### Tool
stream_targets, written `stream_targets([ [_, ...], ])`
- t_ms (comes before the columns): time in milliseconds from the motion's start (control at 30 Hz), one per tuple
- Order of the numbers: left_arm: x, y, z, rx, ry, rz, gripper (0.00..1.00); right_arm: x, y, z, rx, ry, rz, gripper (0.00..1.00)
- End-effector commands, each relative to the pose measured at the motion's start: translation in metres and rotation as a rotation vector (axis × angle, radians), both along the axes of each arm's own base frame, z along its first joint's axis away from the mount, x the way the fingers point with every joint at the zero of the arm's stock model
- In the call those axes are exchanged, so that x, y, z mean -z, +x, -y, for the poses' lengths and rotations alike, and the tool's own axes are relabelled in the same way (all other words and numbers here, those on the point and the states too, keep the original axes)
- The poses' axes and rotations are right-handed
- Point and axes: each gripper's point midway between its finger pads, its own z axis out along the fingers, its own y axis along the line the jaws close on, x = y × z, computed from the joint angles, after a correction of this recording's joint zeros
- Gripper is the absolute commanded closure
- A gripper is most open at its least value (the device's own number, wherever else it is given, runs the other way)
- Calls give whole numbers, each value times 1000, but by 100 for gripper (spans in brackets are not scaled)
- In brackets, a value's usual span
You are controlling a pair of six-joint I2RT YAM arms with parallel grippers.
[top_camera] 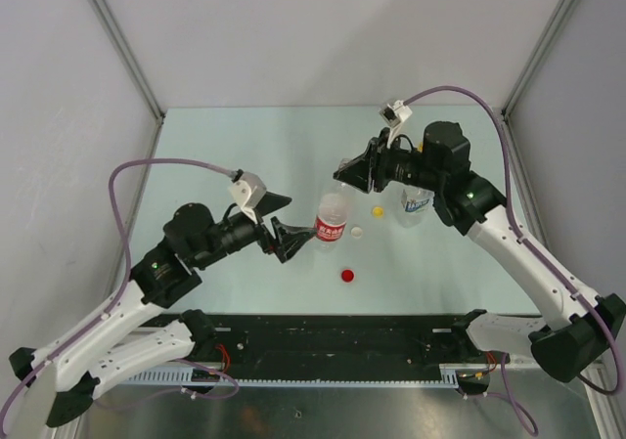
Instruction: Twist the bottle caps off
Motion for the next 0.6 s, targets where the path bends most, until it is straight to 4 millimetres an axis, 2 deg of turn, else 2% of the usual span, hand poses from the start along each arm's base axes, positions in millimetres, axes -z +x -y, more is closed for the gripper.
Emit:
stream_targets([
  [0,-33,5,-17,-77,-60,101,1,-13,19,28,182,-88,160,100],
  [167,-28,8,-22,-108,-49,106,1,-30,24,42,258,-87,240,100],
  [367,-18,12,-15,-91,-12,100,0,-50,27,58,359,-55,282,100],
  [567,-16,18,-7,-78,21,107,1,-56,30,71,428,-61,317,100],
])
